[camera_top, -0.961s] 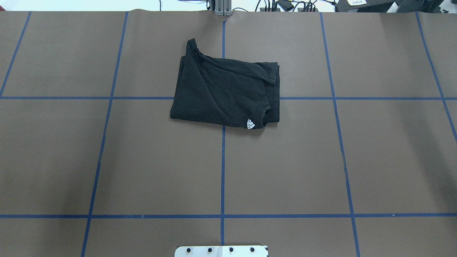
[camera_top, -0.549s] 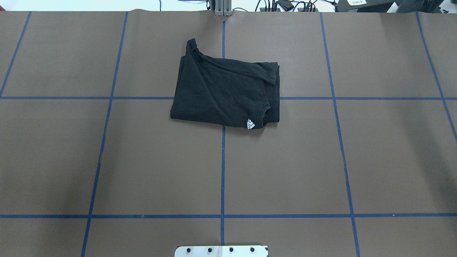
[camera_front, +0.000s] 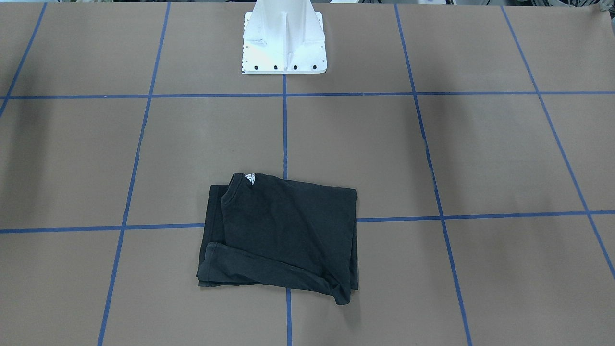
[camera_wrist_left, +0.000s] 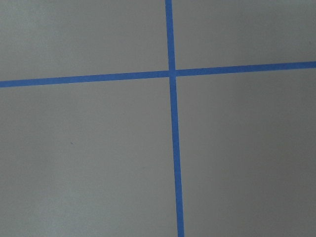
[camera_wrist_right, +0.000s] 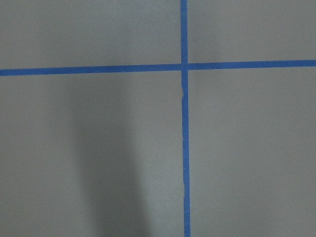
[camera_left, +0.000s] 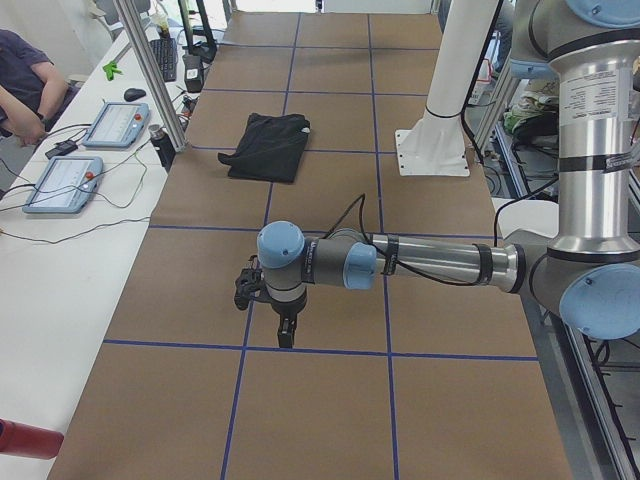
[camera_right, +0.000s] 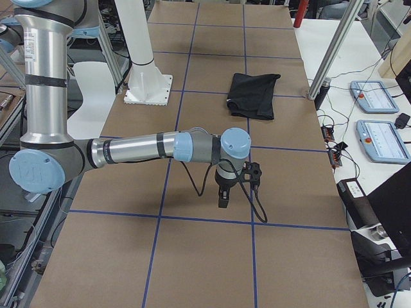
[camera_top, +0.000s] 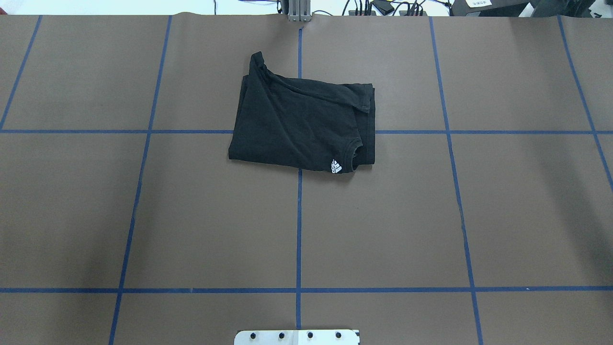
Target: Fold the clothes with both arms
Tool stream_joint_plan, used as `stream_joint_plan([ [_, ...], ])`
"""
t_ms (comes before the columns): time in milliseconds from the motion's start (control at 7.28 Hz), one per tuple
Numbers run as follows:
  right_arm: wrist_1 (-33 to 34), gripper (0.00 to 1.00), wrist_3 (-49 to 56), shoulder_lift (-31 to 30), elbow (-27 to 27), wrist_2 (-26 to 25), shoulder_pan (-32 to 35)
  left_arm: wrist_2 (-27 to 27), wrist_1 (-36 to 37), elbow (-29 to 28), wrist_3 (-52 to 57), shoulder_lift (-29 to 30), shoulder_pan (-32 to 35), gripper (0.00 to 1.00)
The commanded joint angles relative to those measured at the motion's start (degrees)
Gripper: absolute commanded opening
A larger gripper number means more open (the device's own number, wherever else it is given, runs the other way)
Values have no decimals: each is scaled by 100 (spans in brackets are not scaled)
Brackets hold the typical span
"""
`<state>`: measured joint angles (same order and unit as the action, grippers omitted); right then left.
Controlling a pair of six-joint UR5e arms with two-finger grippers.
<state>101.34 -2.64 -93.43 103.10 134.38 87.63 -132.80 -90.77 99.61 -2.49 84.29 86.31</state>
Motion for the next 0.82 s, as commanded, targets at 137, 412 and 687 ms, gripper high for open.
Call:
stream_joint_plan([
  [137,0,100,0,9,0,0,0,0,7,-12,12,0,0,100],
  [412,0,100,9,-17,-9,0,0,0,7,-29,12,0,0,100],
  [687,-17,100,88,-35,-306,18,0,0,7,-29,12,0,0,100],
])
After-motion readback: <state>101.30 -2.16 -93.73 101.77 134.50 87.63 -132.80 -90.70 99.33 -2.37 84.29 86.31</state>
